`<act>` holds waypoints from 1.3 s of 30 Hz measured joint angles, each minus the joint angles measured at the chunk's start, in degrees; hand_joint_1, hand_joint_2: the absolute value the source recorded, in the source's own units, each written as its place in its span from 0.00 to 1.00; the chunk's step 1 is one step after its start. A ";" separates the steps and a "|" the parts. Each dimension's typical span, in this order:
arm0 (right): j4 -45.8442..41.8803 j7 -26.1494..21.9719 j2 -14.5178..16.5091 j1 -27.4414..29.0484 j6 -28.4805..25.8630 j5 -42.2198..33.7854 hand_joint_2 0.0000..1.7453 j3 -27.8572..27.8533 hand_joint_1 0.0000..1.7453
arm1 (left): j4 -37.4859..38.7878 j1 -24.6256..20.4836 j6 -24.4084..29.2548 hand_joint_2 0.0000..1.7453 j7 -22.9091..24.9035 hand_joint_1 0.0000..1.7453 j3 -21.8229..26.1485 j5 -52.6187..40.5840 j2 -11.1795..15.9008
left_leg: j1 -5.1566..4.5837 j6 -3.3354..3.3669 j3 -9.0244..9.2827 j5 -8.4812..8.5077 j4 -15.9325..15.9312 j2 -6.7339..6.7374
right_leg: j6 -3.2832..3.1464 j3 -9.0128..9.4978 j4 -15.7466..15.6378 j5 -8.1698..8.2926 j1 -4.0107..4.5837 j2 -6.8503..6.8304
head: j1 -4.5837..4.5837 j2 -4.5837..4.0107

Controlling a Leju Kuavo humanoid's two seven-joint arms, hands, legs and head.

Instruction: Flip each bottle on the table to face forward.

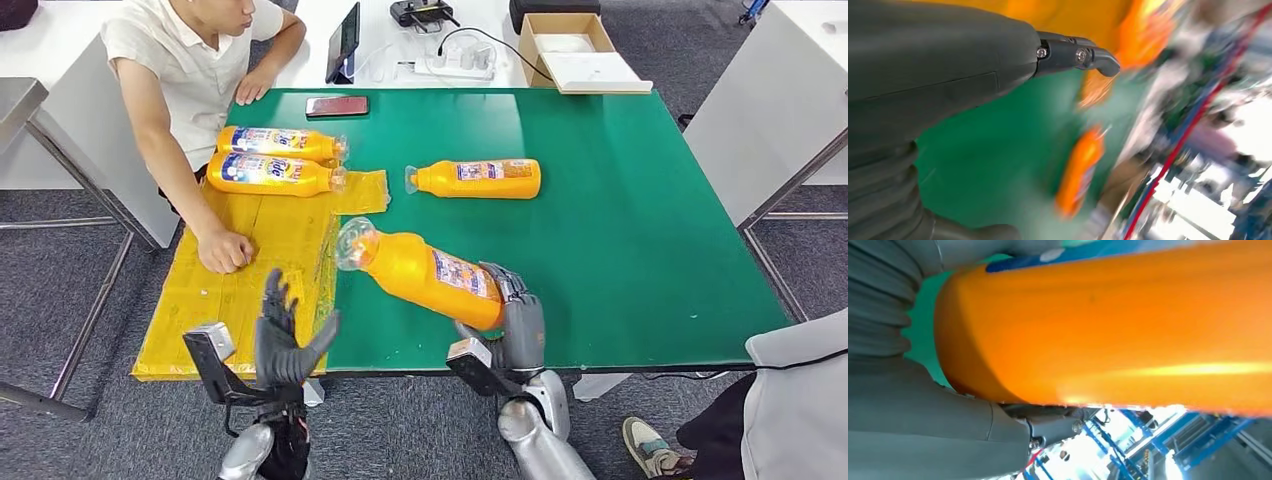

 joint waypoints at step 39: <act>0.40 -2.43 3.81 0.73 2.39 -5.57 1.00 14.06 1.00 | -8.60 3.69 -20.06 1.00 2.95 0.00 -7.33 6.78 2.80 | -0.03 0.02 -0.13 -0.01 -0.01 -0.15 | -0.02 -0.04 -0.02 -0.02 -0.05 -0.05 | 0.03 0.00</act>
